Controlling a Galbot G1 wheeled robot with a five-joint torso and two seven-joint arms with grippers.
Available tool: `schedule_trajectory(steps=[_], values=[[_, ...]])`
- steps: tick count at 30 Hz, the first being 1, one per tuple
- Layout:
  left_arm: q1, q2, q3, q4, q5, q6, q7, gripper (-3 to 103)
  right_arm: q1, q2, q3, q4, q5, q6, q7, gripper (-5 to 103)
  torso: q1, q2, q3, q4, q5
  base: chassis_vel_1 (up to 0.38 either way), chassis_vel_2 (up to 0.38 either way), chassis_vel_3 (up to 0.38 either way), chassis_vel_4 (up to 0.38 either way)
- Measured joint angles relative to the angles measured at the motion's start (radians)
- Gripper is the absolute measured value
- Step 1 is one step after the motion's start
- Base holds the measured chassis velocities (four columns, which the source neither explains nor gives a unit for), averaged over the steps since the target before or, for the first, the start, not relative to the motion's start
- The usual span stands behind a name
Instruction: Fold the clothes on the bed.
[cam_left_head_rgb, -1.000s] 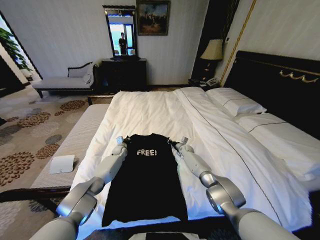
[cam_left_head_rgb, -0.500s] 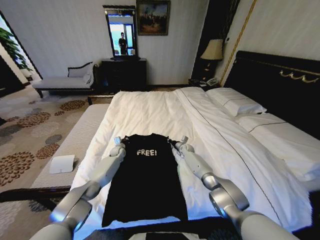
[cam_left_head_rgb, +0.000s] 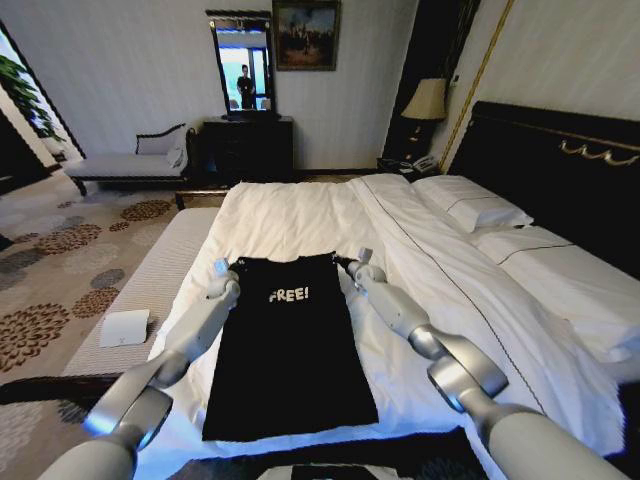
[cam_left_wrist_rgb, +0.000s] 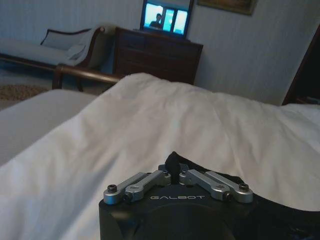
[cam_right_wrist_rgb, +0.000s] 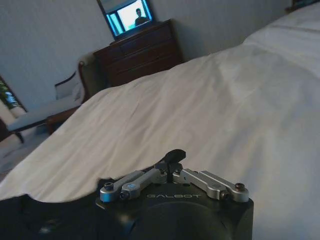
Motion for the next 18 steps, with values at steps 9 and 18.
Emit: schedule_trajectory(steps=[9,18], values=[[-0.105,-0.026,0.074,0.103,0.006,-0.019,0.034,2,0.066,0.033,0.008,-0.137,-0.057,0.048,0.001,0,0.0,0.0,0.0,-0.0005,-0.0001,0.0,0.0,0.0,0.0],[-0.108,-0.048,0.062,0.132,0.014,-0.039,0.044,2,0.084,0.058,0.009,-0.155,-0.091,0.044,0.0,0,0.0,0.0,0.0,-0.0001,0.0,0.0,0.0,0.0,0.0]])
